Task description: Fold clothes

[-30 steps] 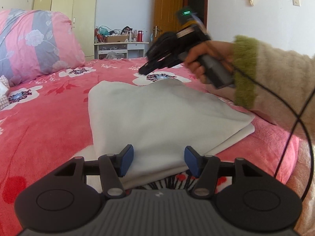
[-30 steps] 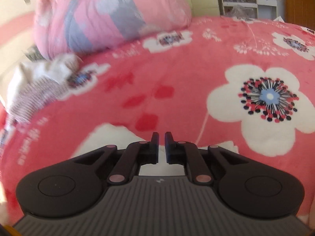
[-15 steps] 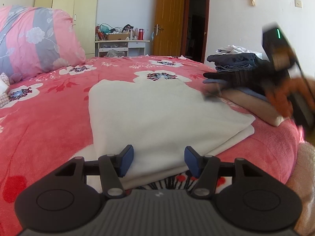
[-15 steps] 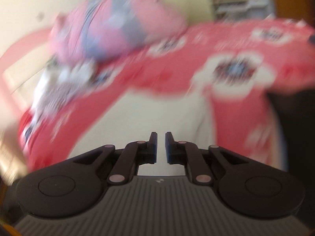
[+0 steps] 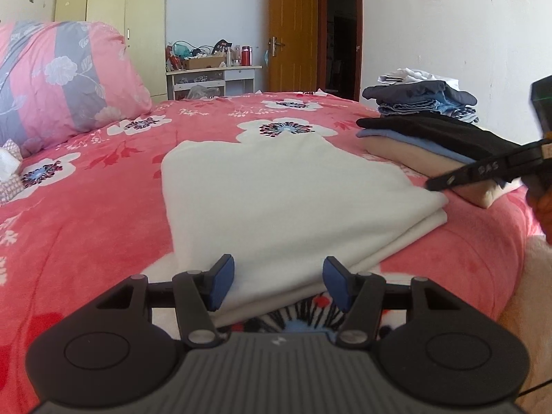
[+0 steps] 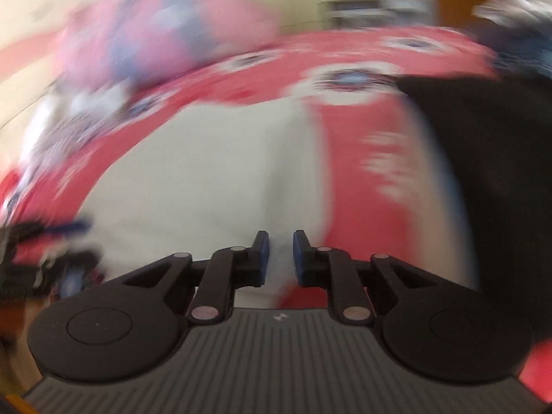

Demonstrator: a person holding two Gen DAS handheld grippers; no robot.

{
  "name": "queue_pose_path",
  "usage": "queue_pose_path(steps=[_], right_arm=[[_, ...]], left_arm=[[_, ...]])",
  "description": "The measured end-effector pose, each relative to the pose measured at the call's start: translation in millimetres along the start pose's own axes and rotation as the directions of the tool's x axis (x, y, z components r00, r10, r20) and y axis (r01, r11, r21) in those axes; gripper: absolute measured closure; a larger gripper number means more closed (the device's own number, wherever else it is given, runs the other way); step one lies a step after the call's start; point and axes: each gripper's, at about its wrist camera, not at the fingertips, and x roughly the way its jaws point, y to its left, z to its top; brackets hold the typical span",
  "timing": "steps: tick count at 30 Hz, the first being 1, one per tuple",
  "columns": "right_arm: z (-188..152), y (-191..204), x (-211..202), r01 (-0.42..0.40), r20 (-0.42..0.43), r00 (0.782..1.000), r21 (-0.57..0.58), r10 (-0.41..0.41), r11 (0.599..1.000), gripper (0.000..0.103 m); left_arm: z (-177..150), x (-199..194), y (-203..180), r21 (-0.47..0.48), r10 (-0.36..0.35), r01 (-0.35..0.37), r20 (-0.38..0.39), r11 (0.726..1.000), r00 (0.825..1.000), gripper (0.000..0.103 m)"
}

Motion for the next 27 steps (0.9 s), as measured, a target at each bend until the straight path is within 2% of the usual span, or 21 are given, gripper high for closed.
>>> queue_pose_path(steps=[1,2,5,8,9,11,12,13,17,18,19,20,24,27], right_arm=[[1.0,1.9,-8.6,0.061,0.022,0.998,-0.019,-0.060,0.998,0.088],[1.4,4.4,-15.1,0.054,0.045,0.998,-0.030,-0.052,0.998,0.088],[2.5,3.3,-19.6,-0.115,0.086,0.990,0.064,0.109,0.991,0.088],[-9.9,-4.3,-17.0,-0.101,0.053,0.994,0.187,0.093,0.977,0.083],[-16.0,-9.4,-17.8,-0.108,0.044,0.994,0.239,0.100,0.965,0.079],[-30.0,-16.1,-17.8,-0.122,0.038,0.992,0.351,0.116,0.928,0.067],[-36.0,-18.0,-16.8,-0.126,0.037,0.992,0.397,0.122,0.909,0.057],[-40.3,-19.3,-16.5,-0.134,0.042,0.991,0.427,0.129,0.894,0.053],[-47.1,-29.9,-5.1,-0.202,0.078,0.978,0.565,0.192,0.800,0.045],[-46.9,-33.1,0.5,-0.217,0.083,0.974,0.595,0.210,0.773,0.044],[-46.3,-36.1,6.2,-0.226,0.086,0.971,0.621,0.222,0.750,0.044],[-45.3,-37.8,10.1,-0.229,0.084,0.970,0.636,0.229,0.737,0.044],[-38.4,-36.0,16.5,-0.220,0.054,0.968,0.651,0.245,0.726,0.044],[-39.3,-36.7,12.7,-0.217,0.034,0.965,0.668,0.262,0.712,0.045]], left_arm=[[0.0,-1.5,1.8,-0.008,-0.006,0.006,-0.001,1.000,1.000,0.045],[0.5,-2.9,4.0,-0.020,-0.013,0.013,-0.002,1.000,1.000,0.045],[5.3,-9.9,14.4,-0.088,-0.024,0.022,-0.018,0.996,1.000,0.045],[7.5,-24.5,32.8,-0.187,-0.033,0.024,-0.045,0.982,0.998,0.044],[7.2,-28.3,40.9,-0.227,-0.045,0.030,-0.062,0.973,0.997,0.043],[4.5,-31.7,60.3,-0.336,-0.097,0.058,-0.101,0.940,0.990,0.043],[3.3,-31.1,70.6,-0.395,-0.127,0.073,-0.114,0.916,0.985,0.042],[1.8,-30.1,80.4,-0.454,-0.156,0.089,-0.113,0.887,0.981,0.042],[-2.0,-18.2,116.9,-0.660,-0.262,0.163,-0.053,0.733,0.964,0.042],[-2.9,-13.9,123.3,-0.691,-0.285,0.184,-0.033,0.699,0.958,0.042],[-3.2,-8.7,127.5,-0.706,-0.303,0.196,-0.027,0.681,0.953,0.042],[-3.2,-2.2,129.4,-0.710,-0.314,0.196,-0.038,0.676,0.949,0.042],[-6.3,23.7,127.5,-0.729,-0.367,0.190,-0.090,0.658,0.926,0.046],[-9.0,27.9,128.2,-0.724,-0.377,0.211,-0.072,0.656,0.923,0.047]])
